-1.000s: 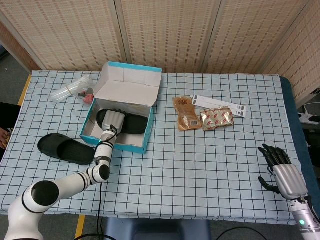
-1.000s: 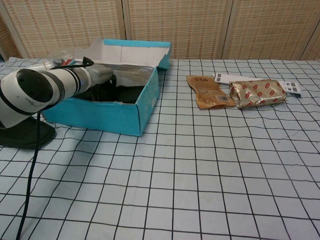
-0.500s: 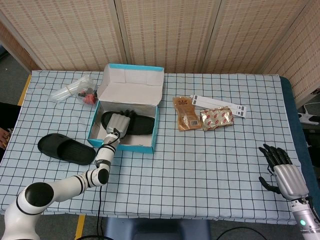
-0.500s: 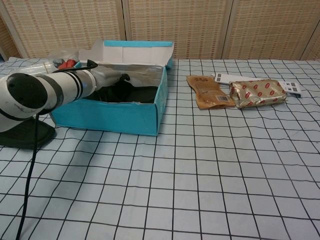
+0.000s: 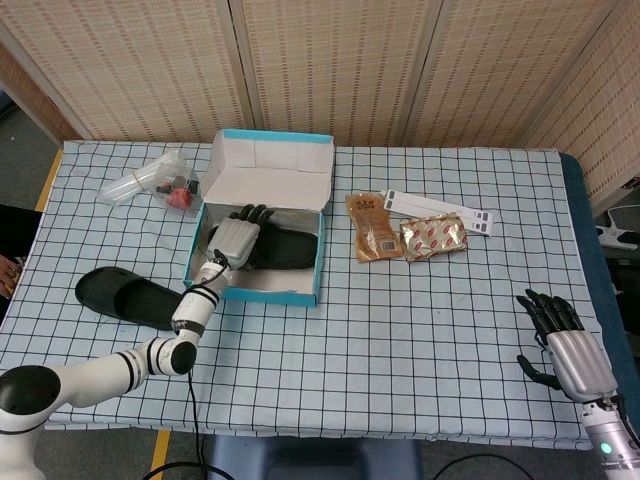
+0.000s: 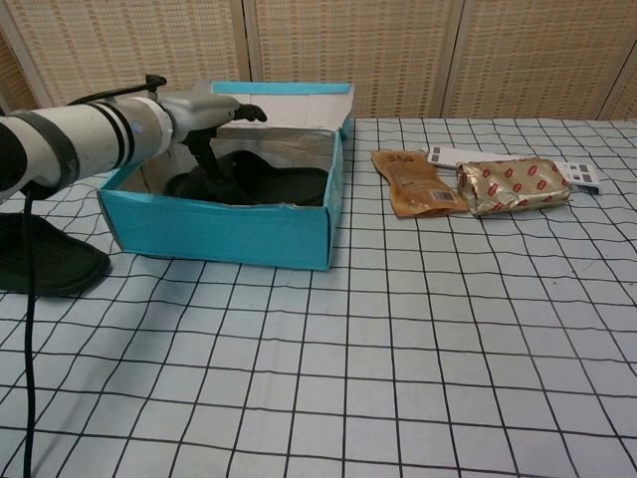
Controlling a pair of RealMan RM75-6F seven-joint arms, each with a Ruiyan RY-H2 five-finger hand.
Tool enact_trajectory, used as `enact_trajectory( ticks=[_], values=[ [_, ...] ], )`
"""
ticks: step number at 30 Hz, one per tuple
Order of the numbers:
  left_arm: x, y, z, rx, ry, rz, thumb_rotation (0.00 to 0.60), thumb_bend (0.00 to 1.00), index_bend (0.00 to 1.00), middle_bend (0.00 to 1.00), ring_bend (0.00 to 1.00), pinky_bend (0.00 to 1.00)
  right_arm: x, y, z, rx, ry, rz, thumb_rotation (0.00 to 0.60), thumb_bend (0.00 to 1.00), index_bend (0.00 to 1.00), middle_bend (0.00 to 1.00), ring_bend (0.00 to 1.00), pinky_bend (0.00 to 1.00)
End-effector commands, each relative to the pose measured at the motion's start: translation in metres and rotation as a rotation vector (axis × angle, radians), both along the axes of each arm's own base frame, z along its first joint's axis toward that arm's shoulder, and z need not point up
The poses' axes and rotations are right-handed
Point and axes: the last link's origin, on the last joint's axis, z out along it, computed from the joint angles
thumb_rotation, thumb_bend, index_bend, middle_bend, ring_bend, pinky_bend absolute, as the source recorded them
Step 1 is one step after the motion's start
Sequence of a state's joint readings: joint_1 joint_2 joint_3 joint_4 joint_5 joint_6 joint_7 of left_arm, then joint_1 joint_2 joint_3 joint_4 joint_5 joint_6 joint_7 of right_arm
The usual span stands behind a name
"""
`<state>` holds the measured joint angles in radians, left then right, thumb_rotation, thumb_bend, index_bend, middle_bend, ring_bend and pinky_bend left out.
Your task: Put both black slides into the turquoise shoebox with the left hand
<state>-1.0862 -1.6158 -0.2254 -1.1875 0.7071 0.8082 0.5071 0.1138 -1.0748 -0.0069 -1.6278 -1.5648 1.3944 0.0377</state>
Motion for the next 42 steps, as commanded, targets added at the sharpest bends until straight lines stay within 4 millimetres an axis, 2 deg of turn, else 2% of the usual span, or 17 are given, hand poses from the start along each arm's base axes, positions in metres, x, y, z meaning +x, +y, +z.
enact_trajectory(
  ticks=[1, 5, 11, 16, 19, 23, 28, 31, 42],
  values=[
    [-0.001, -0.01, 0.021, 0.016, -0.025, -0.033, 0.6, 0.34, 0.0, 0.0, 0.0, 0.19, 0.001, 0.001, 0.0, 0.0, -0.002, 0.002, 0.6, 0.23, 0.0, 0.0, 0.0, 0.0],
    [-0.018, -0.042, 0.046, -0.008, -0.017, -0.051, 0.6, 0.34, 0.0, 0.0, 0.0, 0.18, 0.001, 0.002, 0.003, -0.011, -0.006, 0.008, 0.6, 0.23, 0.0, 0.0, 0.0, 0.0],
    [-0.064, -0.092, 0.069, -0.033, -0.008, 0.006, 0.6, 0.33, 0.0, 0.0, 0.0, 0.14, 0.009, 0.008, 0.009, -0.033, -0.035, 0.053, 0.6, 0.23, 0.0, 0.0, 0.0, 0.0],
    [-0.086, -0.116, 0.092, 0.005, -0.034, 0.032, 0.6, 0.33, 0.0, 0.0, 0.0, 0.11, 0.012, 0.016, 0.014, -0.04, -0.058, 0.077, 0.6, 0.23, 0.0, 0.0, 0.0, 0.0],
    [-0.092, -0.126, 0.106, 0.02, -0.043, 0.045, 0.6, 0.33, 0.0, 0.0, 0.0, 0.11, 0.012, 0.018, 0.015, -0.041, -0.061, 0.08, 0.6, 0.23, 0.0, 0.0, 0.0, 0.0],
    [-0.103, -0.135, 0.122, 0.038, -0.037, 0.08, 0.6, 0.32, 0.0, 0.0, 0.0, 0.1, 0.013, 0.02, 0.015, -0.032, -0.064, 0.088, 0.6, 0.23, 0.0, 0.0, 0.0, 0.0],
    [-0.137, -0.143, 0.13, 0.022, 0.036, 0.179, 0.6, 0.31, 0.0, 0.0, 0.0, 0.08, 0.014, 0.022, 0.015, -0.024, -0.067, 0.096, 0.6, 0.23, 0.0, 0.0, 0.0, 0.0],
    [-0.157, -0.143, 0.127, -0.006, 0.096, 0.231, 0.6, 0.3, 0.0, 0.0, 0.0, 0.07, 0.015, 0.023, 0.015, -0.025, -0.065, 0.1, 0.6, 0.23, 0.0, 0.0, 0.0, 0.0],
    [-0.197, -0.127, 0.109, 0.0, 0.152, 0.275, 0.6, 0.29, 0.0, 0.0, 0.0, 0.07, 0.018, 0.028, 0.018, -0.057, -0.061, 0.118, 0.6, 0.23, 0.0, 0.0, 0.0, 0.0]
  ],
)
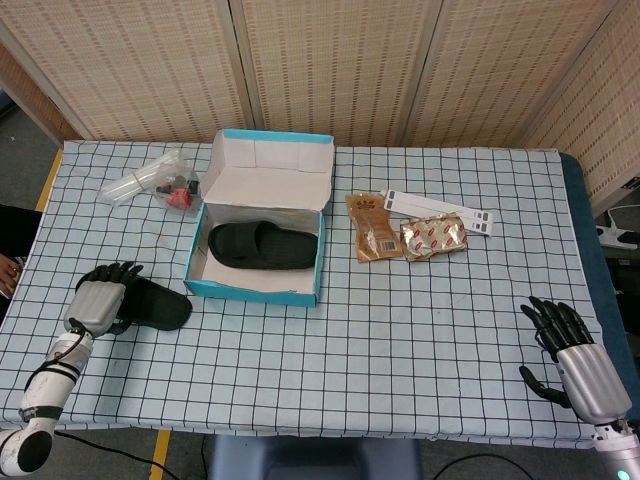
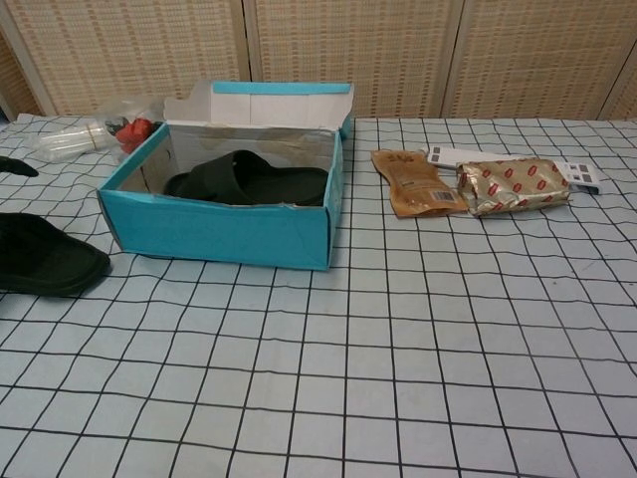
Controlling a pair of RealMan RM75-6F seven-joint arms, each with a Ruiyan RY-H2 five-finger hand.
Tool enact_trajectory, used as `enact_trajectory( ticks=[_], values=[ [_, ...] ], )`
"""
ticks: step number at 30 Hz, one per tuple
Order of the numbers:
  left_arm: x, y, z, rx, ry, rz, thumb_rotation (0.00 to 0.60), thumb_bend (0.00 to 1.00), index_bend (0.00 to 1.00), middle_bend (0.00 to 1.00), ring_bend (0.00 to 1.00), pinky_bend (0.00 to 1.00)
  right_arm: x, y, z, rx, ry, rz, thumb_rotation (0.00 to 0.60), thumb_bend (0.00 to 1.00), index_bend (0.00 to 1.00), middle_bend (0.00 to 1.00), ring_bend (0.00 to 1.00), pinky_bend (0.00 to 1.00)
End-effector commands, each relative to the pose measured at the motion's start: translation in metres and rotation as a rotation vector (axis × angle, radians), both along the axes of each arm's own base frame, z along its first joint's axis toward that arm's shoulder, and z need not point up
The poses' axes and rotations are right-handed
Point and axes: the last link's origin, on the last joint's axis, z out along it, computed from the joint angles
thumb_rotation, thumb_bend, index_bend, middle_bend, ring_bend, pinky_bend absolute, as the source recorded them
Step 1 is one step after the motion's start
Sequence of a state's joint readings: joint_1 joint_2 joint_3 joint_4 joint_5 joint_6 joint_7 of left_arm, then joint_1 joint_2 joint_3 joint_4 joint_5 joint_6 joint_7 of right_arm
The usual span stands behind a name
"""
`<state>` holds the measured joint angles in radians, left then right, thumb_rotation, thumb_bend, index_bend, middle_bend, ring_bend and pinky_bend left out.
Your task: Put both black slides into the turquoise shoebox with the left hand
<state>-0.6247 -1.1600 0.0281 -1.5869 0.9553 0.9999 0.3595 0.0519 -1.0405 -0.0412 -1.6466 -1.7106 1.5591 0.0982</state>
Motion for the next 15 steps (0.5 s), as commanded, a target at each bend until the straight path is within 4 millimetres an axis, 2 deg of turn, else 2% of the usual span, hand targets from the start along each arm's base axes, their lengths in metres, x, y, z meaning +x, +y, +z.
enact_trajectory(
  ticks=[1, 15],
  values=[
    [-0.012, 0.001, -0.008, -0.028, -0.002, 0.032, 0.6, 0.29, 0.0, 0.0, 0.0, 0.07, 0.001, 0.001, 0.001, -0.01, 0.003, 0.007, 0.6, 0.23, 0.0, 0.0, 0.0, 0.0],
    [-0.034, 0.009, -0.013, -0.048, 0.066, 0.063, 0.6, 0.29, 0.0, 0.0, 0.0, 0.07, 0.002, 0.004, 0.001, -0.011, 0.001, 0.01, 0.6, 0.23, 0.0, 0.0, 0.0, 0.0]
  ],
)
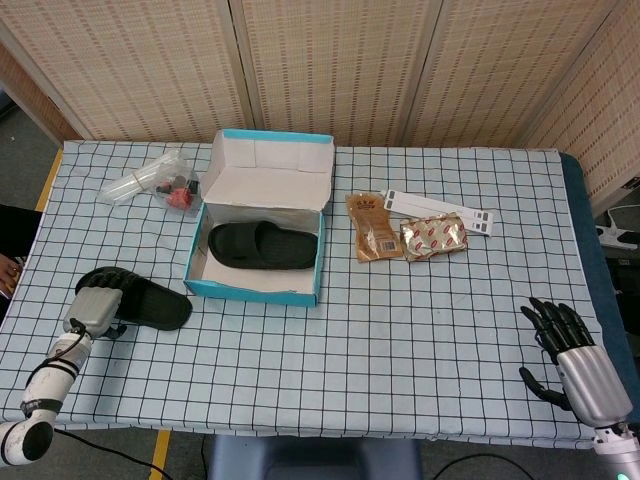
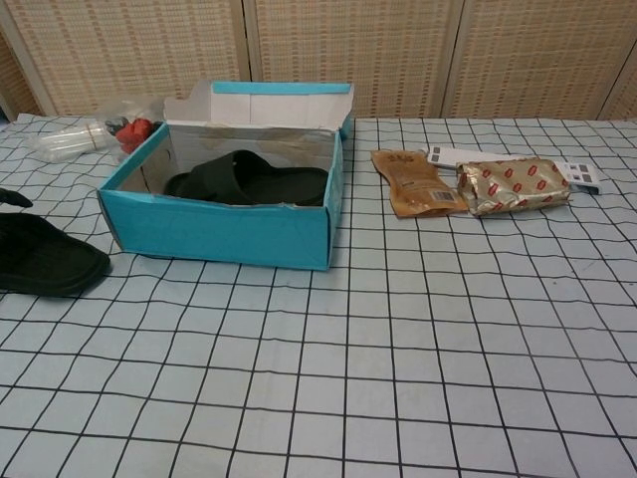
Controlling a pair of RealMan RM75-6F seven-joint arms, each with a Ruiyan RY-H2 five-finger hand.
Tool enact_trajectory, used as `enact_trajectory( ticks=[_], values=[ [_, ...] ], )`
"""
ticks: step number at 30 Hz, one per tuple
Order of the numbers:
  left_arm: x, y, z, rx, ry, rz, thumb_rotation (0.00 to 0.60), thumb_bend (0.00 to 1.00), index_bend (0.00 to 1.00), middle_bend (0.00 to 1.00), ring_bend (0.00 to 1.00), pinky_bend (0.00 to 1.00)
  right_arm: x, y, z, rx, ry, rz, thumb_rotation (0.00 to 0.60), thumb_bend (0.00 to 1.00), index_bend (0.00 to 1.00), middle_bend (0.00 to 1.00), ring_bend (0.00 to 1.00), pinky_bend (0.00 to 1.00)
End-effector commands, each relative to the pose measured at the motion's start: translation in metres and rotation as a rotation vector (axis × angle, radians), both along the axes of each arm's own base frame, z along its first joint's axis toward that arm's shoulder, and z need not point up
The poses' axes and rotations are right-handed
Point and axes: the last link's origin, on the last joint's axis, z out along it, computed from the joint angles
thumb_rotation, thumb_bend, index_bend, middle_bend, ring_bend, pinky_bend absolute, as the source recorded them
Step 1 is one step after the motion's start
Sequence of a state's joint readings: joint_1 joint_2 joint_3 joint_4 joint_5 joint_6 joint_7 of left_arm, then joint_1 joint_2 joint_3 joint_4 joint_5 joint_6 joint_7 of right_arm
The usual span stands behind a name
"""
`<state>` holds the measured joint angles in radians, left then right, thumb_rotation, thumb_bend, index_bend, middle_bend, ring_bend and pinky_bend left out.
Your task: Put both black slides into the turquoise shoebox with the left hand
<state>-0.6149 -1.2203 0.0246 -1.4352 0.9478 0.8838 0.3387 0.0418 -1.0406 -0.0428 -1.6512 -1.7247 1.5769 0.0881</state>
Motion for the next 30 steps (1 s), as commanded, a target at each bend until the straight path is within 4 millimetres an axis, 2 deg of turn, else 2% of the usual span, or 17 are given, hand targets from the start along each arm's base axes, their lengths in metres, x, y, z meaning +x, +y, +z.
enact_trajectory(
  ticks=[1, 14, 30],
  values=[
    [-0.005, 0.002, -0.002, -0.002, 0.024, 0.003, 0.6, 0.29, 0.0, 0.0, 0.0, 0.07, 0.0, 0.0, 0.001, -0.003, -0.001, 0.0, 0.6, 0.23, 0.0, 0.0, 0.0, 0.0],
    [-0.021, 0.013, -0.008, 0.005, 0.066, 0.028, 0.6, 0.28, 0.0, 0.0, 0.0, 0.07, -0.001, -0.001, -0.001, 0.003, 0.006, -0.006, 0.6, 0.23, 0.0, 0.0, 0.0, 0.0],
    [-0.026, 0.025, -0.018, 0.015, 0.027, 0.039, 0.6, 0.29, 0.0, 0.0, 0.0, 0.06, -0.001, -0.002, -0.003, 0.001, 0.016, -0.015, 0.6, 0.23, 0.0, 0.0, 0.0, 0.0]
  ],
)
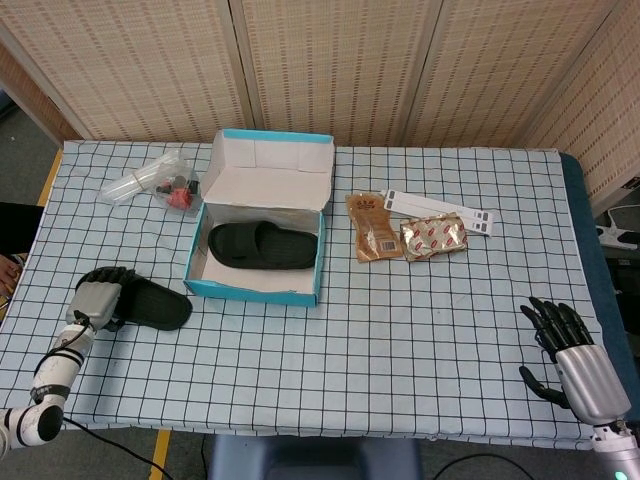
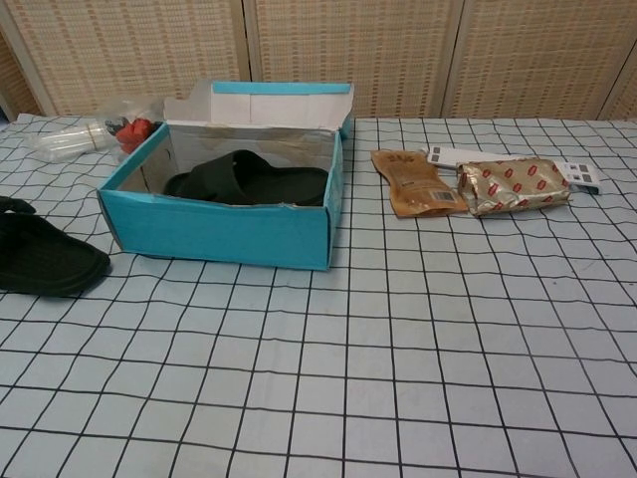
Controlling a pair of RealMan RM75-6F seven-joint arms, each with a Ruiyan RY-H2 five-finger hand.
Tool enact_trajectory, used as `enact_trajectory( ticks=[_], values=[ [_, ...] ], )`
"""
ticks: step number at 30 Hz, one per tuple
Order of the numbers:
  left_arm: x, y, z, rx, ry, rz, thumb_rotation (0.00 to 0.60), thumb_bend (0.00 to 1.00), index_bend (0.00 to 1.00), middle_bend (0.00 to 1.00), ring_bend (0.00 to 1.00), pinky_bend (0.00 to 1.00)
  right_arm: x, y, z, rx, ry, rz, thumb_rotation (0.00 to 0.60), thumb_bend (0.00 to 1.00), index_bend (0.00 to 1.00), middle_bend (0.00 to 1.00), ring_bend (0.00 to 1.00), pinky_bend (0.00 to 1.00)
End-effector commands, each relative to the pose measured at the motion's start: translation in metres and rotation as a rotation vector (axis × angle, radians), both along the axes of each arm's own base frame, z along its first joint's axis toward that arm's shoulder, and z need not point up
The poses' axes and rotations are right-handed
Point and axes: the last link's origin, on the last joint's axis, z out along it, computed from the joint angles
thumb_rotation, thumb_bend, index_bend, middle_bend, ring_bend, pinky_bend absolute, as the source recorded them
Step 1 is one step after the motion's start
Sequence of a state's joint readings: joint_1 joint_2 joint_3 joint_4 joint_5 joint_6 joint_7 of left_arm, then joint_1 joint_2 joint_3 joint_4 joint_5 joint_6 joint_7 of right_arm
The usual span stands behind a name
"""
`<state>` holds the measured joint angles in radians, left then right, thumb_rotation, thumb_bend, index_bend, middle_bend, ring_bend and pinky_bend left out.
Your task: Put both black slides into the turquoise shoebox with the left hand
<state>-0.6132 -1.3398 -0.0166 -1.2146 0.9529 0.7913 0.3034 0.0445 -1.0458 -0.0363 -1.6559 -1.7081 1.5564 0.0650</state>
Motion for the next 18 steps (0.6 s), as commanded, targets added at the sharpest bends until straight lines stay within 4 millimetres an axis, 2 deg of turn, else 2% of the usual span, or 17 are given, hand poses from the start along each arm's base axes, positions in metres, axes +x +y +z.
enact_trajectory(
  ticks=[1, 11, 14, 18],
  values=[
    [-0.0039, 0.0045, -0.0024, 0.002, 0.006, 0.007, 0.6, 0.29, 0.0, 0.0, 0.0, 0.05, 0.0002, 0.0002, 0.0, -0.002, 0.0, 0.0, 0.6, 0.23, 0.0, 0.0, 0.0, 0.0],
    [-0.01, 0.0061, -0.0063, -0.006, 0.009, 0.023, 0.6, 0.31, 0.0, 0.02, 0.0, 0.06, 0.0, -0.0004, -0.0019, 0.004, 0.005, -0.004, 0.6, 0.23, 0.0, 0.0, 0.0, 0.0],
    [-0.011, 0.0068, -0.0074, -0.004, 0.005, 0.024, 0.6, 0.31, 0.04, 0.14, 0.1, 0.07, -0.0001, -0.0007, -0.002, 0.005, 0.005, -0.005, 0.6, 0.23, 0.0, 0.0, 0.0, 0.0],
    [-0.0106, 0.0076, -0.0072, 0.021, 0.001, 0.006, 0.6, 0.32, 0.19, 0.29, 0.24, 0.14, -0.0003, -0.0007, -0.0017, 0.005, 0.004, -0.006, 0.6, 0.23, 0.0, 0.0, 0.0, 0.0]
  ],
)
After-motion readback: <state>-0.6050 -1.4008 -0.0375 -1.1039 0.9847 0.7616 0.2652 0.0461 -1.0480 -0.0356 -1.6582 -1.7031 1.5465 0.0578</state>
